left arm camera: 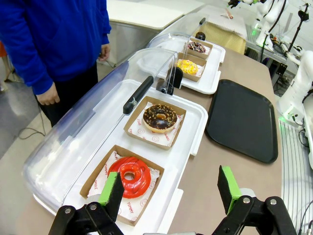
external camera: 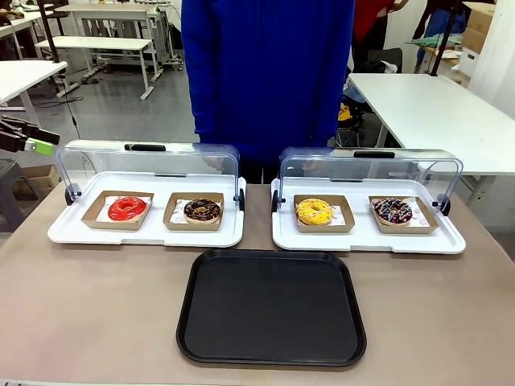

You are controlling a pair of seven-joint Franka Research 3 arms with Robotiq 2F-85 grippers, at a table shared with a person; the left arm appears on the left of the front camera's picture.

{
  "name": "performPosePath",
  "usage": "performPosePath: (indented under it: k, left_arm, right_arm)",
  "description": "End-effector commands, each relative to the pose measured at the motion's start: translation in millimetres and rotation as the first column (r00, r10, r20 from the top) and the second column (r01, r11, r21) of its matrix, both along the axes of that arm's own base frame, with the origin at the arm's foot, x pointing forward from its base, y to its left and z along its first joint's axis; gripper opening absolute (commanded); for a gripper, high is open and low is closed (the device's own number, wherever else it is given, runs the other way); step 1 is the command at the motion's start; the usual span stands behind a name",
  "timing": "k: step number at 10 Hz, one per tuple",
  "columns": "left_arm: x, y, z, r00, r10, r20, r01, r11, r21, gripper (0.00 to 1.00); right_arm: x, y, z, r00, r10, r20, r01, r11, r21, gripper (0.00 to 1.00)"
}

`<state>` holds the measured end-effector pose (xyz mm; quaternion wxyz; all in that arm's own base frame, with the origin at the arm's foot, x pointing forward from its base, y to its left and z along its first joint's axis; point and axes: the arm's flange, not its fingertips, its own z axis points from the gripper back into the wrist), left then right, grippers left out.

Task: Move the first donut from the left to the tray.
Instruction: Pick up the Paper togo box containing the Donut indicated by the person and place it on the Handle tray.

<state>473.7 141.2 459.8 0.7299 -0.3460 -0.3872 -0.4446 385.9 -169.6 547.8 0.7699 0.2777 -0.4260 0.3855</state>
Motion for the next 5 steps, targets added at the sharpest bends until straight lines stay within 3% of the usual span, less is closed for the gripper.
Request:
performPosePath:
  k: [1, 5]
  left_arm:
    - [0.1, -0.1, 0.1, 1.0, 0.0, 0.0, 0.0, 1.0, 0.0, 1.0]
    - [0.1, -0.1, 0.1, 1.0, 0.0, 0.0, 0.0, 1.0, 0.0, 1.0]
  right_arm:
    - [4.7, -0.1, 1.8, 0.999, 0.011, 0.036, -0.012, 1.0, 0.015, 1.0]
    - [4.7, -0.1, 1.8, 0.999, 0.011, 0.036, -0.012, 1.0, 0.015, 1.0]
